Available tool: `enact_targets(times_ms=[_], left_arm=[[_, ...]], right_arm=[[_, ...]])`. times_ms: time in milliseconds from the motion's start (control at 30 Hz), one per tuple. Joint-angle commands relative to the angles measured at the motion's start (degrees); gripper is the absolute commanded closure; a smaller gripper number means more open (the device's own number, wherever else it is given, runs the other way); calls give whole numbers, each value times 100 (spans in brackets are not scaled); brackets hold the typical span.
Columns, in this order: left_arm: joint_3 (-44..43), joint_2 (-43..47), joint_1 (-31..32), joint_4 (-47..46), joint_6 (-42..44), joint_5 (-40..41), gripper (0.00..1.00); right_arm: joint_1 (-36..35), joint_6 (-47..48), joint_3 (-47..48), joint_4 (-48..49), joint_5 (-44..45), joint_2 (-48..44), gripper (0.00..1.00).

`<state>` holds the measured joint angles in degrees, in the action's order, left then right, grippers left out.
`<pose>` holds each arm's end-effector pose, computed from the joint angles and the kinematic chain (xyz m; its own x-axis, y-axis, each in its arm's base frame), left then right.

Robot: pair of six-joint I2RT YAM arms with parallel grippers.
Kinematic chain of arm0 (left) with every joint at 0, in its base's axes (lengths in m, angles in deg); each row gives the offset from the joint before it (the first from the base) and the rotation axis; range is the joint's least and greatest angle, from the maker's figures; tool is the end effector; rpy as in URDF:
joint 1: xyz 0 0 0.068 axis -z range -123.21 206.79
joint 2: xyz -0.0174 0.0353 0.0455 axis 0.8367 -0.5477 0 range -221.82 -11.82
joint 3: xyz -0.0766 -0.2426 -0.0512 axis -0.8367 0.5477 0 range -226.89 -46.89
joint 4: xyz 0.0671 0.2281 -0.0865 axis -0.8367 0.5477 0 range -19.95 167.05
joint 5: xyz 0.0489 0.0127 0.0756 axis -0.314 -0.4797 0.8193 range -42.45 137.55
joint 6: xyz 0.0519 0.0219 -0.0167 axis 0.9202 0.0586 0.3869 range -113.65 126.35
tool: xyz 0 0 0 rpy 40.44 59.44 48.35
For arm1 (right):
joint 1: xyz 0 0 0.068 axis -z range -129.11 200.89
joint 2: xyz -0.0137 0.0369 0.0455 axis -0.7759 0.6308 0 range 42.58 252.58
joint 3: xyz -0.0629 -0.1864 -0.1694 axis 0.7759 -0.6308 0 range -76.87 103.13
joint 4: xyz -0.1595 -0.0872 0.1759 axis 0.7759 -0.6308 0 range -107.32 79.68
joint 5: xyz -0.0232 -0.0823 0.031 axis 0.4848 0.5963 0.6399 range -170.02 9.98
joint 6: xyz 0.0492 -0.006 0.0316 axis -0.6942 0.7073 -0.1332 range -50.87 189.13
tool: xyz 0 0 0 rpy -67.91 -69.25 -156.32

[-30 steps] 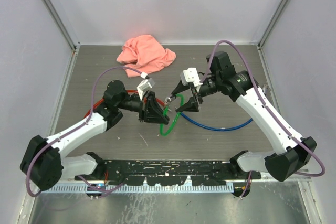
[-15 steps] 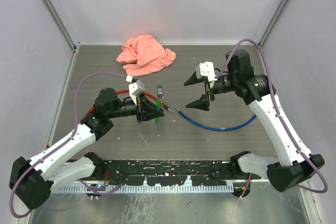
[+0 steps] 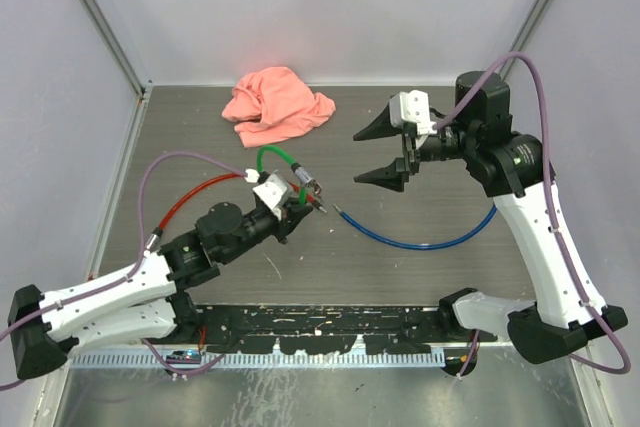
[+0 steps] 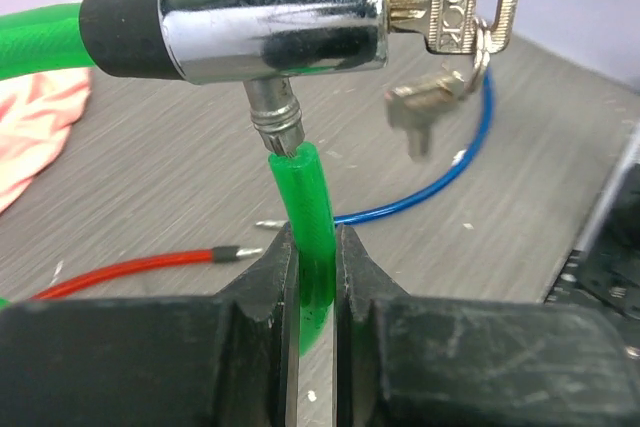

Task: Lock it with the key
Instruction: Lock the lock.

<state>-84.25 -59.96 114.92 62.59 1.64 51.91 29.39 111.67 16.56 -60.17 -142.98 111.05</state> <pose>0.1148 -0.1787 0.3080 -0.0967 0.0005 -0.9953 0.8014 0.5930 -0.0776 0.1735 0.1091 0.4610 0.3325 -0.1994 -0.9218 -0.9413 -0.0108 -0.3373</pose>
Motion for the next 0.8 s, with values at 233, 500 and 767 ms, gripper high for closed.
enact_targets(times_ms=[233, 500, 767], left_arm=[[-377, -726, 676, -1581, 735, 2533, 100], [-570, -1148, 872, -1927, 1077, 2887, 100], [-694, -1373, 918, -2003, 1198, 3045, 100]], right_arm=[[16, -4275, -1409, 2662, 329, -324, 42], [-69, -5595, -2132, 3350, 462, -308, 55], [-200, -6117, -2315, 3590, 476, -280, 65]])
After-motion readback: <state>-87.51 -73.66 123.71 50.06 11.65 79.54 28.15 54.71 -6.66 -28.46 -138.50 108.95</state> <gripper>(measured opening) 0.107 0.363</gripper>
